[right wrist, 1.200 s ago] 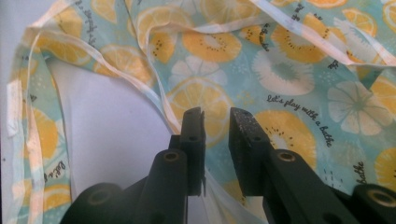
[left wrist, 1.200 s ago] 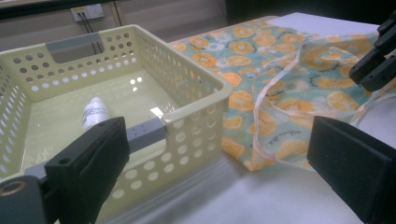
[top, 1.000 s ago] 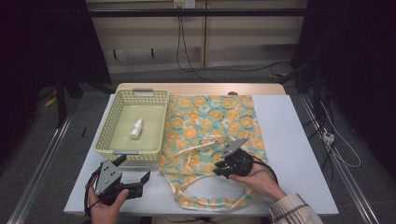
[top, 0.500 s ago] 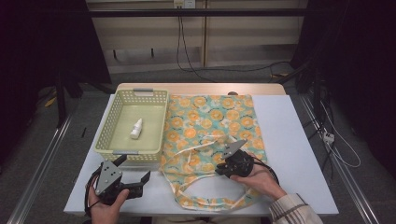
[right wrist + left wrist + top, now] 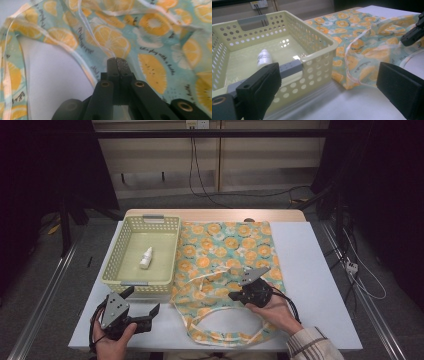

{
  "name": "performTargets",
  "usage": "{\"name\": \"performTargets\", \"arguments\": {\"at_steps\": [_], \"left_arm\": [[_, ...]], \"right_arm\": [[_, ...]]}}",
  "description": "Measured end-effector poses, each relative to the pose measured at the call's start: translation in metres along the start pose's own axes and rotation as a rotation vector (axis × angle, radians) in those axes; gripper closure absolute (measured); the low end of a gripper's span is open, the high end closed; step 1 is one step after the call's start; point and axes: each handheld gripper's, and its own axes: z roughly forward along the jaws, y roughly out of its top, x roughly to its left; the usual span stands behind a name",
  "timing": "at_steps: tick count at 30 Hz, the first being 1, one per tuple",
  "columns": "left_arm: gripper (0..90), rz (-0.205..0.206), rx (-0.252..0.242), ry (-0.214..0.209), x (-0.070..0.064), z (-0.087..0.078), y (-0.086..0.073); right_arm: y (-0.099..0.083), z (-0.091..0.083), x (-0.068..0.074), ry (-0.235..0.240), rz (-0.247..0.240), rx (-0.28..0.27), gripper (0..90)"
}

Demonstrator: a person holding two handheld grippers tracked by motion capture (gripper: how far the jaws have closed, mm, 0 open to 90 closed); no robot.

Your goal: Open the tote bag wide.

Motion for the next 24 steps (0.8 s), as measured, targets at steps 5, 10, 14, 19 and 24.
{"name": "performTargets", "arguments": {"at_steps": [5, 10, 14, 19, 24], "left_arm": [[5.3, 0.000, 0.002, 0.005, 0.000, -0.001, 0.000], [5.3, 0.001, 0.007, 0.005, 0.001, -0.001, -0.001], [5.3, 0.000, 0.012, 0.000, 0.001, 0.001, -0.001], [5.3, 0.001, 0.012, -0.007, 0.000, 0.002, 0.000], [5.3, -0.001, 0.015, 0.007, 0.000, 0.002, 0.000]], "right_arm": [[0.010, -0.010, -0.002, -0.026, 0.016, -0.062, 90.0], [0.019, -0.017, -0.007, -0.063, 0.023, -0.107, 90.0], [0.025, -0.021, -0.013, -0.089, 0.047, -0.162, 90.0], [0.035, -0.028, -0.019, -0.112, 0.066, -0.214, 90.0], [0.045, -0.038, -0.022, -0.143, 0.066, -0.277, 90.0]]}}
